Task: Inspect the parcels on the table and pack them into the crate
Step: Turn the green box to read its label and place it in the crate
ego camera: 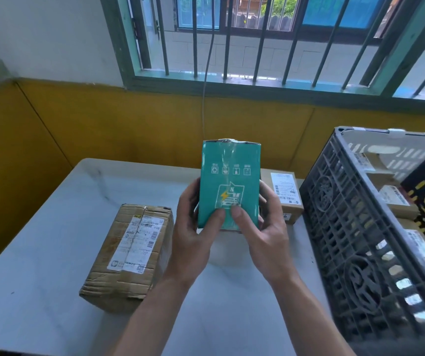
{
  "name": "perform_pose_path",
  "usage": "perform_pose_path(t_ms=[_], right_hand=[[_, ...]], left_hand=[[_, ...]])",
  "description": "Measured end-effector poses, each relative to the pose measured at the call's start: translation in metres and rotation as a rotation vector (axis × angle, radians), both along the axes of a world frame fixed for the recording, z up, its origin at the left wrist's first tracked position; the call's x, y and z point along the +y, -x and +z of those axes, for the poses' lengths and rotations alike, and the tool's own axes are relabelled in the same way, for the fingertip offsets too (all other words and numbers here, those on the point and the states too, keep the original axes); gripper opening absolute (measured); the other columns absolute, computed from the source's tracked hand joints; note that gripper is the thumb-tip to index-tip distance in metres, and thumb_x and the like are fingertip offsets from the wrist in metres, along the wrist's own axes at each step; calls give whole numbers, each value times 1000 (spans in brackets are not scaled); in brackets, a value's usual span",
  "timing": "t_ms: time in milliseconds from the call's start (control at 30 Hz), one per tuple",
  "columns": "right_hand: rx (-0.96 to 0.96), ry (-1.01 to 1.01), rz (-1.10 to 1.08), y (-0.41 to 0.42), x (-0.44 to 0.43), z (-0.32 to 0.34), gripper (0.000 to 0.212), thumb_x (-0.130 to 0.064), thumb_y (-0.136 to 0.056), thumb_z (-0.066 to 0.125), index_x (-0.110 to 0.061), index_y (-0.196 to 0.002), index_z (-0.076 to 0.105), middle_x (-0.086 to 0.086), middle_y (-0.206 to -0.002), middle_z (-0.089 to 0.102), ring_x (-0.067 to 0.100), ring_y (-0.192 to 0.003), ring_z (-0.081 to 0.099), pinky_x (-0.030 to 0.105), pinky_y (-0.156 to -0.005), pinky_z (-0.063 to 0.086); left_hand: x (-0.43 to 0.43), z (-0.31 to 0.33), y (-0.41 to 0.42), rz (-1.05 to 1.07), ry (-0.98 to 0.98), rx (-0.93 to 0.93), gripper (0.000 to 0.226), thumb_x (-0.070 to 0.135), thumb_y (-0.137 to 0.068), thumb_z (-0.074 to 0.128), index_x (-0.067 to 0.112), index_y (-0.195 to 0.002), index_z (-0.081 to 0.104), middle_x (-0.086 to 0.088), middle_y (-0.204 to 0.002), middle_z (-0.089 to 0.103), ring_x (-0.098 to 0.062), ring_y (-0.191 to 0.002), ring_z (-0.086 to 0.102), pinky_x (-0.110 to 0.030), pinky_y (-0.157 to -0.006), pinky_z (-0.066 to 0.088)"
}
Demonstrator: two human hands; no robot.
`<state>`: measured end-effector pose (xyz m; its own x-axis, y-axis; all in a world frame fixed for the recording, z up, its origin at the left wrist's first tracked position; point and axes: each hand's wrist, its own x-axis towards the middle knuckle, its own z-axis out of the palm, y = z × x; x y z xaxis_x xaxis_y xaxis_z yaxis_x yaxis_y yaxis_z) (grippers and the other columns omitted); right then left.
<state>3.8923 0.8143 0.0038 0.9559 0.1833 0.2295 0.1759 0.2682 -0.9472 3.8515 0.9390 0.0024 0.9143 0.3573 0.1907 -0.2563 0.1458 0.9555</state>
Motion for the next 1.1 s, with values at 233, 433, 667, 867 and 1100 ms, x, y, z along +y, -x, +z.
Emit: perform_pose_path(t_ms=[233, 433, 667, 867, 1100], right_hand=[[2, 23, 118, 4, -4, -1, 75, -19, -88, 66, -16, -155, 32, -5, -136, 61, 21, -125, 61, 47, -100, 55], [-19, 67, 75, 7, -3, 2, 76, -46, -86, 68, -29, -153, 36, -4, -145, 58, 21, -124, 64, 39, -95, 58], [-116, 250, -181, 1, -2, -6, 35, -21, -97, 65, -38, -127, 59, 2, -131, 61, 4, -113, 61, 14, -82, 54], [108, 495, -145, -4, -11, -4, 97, -80, -61, 66, -64, -145, 20, -31, -150, 32, -2, -136, 35, 24, -100, 45], [234, 285, -128, -9, -15, -10, 51, -68, -73, 74, -63, -117, 49, -35, -102, 68, -9, -98, 67, 37, -78, 63]], left_hand=[[5, 1, 3, -62, -63, -20, 72, 37, -83, 72, 41, -147, 39, 17, -141, 57, -11, -136, 51, -24, -96, 54], [4, 6, -3, 1, -18, -27, 65, 34, -86, 72, 42, -142, 39, 9, -133, 61, -16, -125, 60, -22, -84, 57], [8, 4, -5, 94, 49, 71, 59, 70, -81, 51, 39, -131, 49, 19, -114, 71, -4, -106, 70, -18, -70, 58], [14, -2, -9, 140, 36, 160, 68, 85, -77, 38, 38, -126, 49, 25, -104, 71, 3, -97, 71, -11, -63, 54], [16, -6, -11, 77, 140, 90, 72, 78, -83, 53, 36, -139, 36, 8, -127, 65, -14, -114, 69, -27, -77, 60]])
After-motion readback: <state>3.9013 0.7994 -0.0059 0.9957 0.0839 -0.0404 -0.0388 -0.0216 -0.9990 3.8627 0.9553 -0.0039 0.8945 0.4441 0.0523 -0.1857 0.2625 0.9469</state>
